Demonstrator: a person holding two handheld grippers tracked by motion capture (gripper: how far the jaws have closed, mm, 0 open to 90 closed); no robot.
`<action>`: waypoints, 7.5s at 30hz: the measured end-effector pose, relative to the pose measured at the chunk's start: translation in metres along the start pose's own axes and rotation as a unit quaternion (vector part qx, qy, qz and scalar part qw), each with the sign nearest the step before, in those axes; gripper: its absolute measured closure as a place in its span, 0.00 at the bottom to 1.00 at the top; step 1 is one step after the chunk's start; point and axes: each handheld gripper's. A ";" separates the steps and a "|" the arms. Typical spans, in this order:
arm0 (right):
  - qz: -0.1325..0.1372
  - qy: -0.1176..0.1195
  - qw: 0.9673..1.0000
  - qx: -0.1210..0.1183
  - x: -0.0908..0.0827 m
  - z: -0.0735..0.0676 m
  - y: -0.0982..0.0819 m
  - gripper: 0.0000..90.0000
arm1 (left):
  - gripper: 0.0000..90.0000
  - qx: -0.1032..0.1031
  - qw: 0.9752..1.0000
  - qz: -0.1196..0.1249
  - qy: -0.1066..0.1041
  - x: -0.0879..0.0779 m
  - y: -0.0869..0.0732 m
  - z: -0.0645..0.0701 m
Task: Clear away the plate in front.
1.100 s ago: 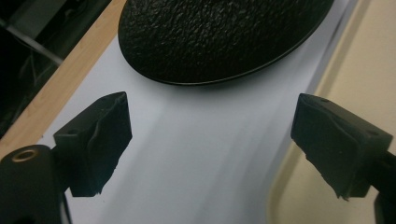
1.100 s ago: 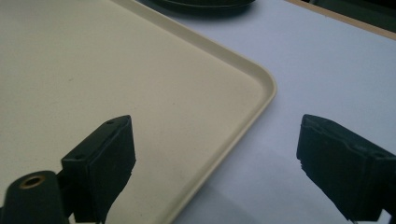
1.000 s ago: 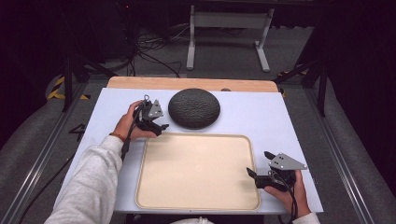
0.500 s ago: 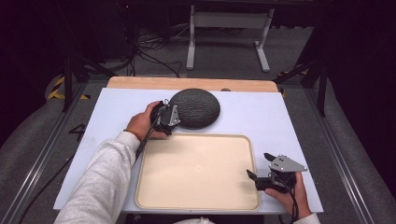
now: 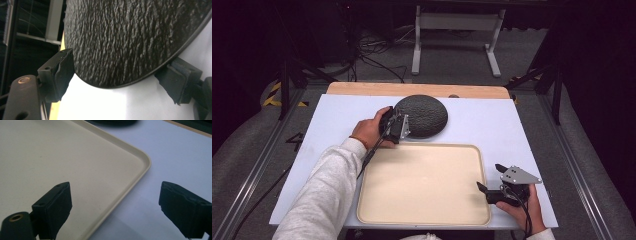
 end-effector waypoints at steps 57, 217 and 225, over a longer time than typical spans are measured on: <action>0.000 0.008 1.000 0.004 0.000 0.001 0.005 0.15 | 0.95 0.087 0.986 0.077 0.121 -0.102 0.039 0.036; -0.010 -0.012 1.000 -0.006 -0.002 0.005 0.001 0.15 | 0.17 -0.121 0.961 0.209 -0.139 -0.185 -0.006 0.095; -0.008 -0.012 1.000 -0.007 -0.003 0.005 0.001 0.14 | 0.15 -0.143 0.963 0.192 -0.124 -0.186 -0.024 0.085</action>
Point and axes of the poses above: each handheld gripper's, and its own axes: x roughly forward along the jaws, y roughly out of its top, z roughly to its right, and after that the axes turned 2 degrees about -x, right-handed
